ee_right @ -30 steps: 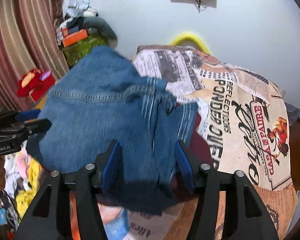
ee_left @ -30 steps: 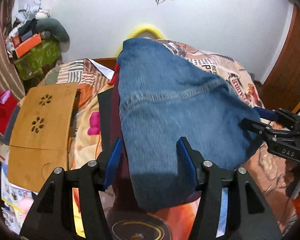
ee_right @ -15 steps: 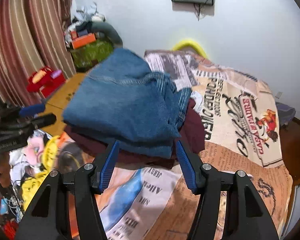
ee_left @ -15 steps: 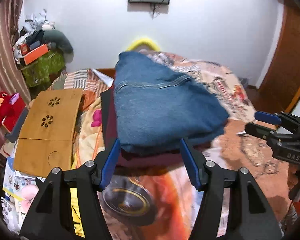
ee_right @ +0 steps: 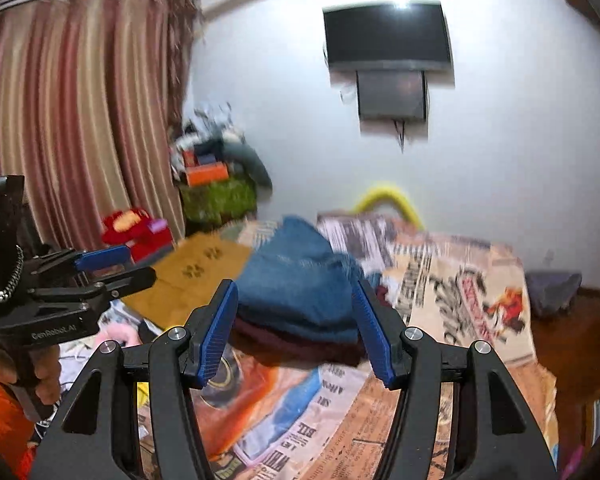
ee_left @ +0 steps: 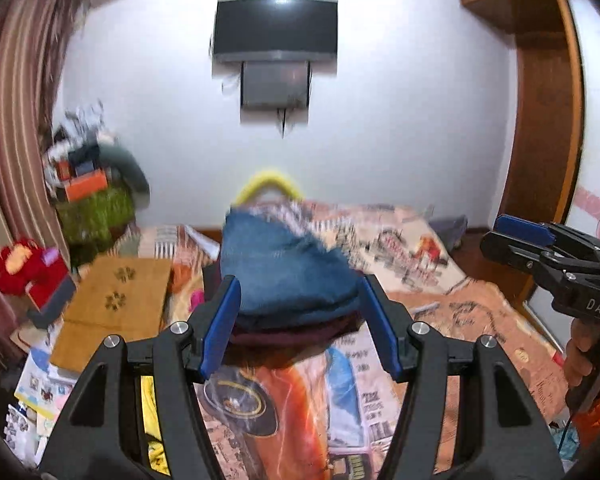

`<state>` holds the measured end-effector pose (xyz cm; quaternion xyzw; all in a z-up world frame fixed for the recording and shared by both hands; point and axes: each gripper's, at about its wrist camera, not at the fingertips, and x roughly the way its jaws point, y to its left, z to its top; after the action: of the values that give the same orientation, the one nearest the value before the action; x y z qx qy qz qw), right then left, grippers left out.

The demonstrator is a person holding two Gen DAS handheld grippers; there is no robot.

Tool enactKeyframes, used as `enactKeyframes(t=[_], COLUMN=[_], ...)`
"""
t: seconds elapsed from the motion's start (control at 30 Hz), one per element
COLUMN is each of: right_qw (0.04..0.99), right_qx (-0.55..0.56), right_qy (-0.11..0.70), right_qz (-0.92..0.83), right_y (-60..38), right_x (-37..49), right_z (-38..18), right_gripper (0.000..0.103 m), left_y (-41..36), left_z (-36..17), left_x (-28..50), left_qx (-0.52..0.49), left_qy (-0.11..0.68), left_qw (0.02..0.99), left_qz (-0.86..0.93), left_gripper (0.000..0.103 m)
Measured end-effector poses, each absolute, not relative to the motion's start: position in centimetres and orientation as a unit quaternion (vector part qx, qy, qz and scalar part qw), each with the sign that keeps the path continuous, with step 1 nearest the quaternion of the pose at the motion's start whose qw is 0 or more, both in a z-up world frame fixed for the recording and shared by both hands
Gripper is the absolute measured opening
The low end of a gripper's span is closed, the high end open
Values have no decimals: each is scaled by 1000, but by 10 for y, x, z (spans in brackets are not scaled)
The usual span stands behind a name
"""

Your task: Fold large clothes

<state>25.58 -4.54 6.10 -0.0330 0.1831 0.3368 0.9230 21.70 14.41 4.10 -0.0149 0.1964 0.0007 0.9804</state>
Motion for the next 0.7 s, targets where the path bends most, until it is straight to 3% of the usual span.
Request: enactKeyframes(t=[0.47, 0.57, 0.63, 0.7], right_qw=[943, 945, 945, 946], right_qx=[4, 12, 16, 19], right_qy=[44, 31, 26, 23], right_qz=[330, 326, 324, 323], right_y=[-62, -61, -61, -60], right_x=[181, 178, 178, 178], right_z=[81, 80, 80, 79], right_gripper=[60, 67, 76, 85], left_y=[97, 94, 93, 93], left_z=[76, 73, 71, 68], left_x=[102, 89, 86, 84], left_qx=[5, 6, 6, 6], left_qy=[18, 1, -4, -8], left_qw=[999, 997, 997, 996], left_qz=[50, 71, 81, 90], left_gripper=[63, 73, 89, 98])
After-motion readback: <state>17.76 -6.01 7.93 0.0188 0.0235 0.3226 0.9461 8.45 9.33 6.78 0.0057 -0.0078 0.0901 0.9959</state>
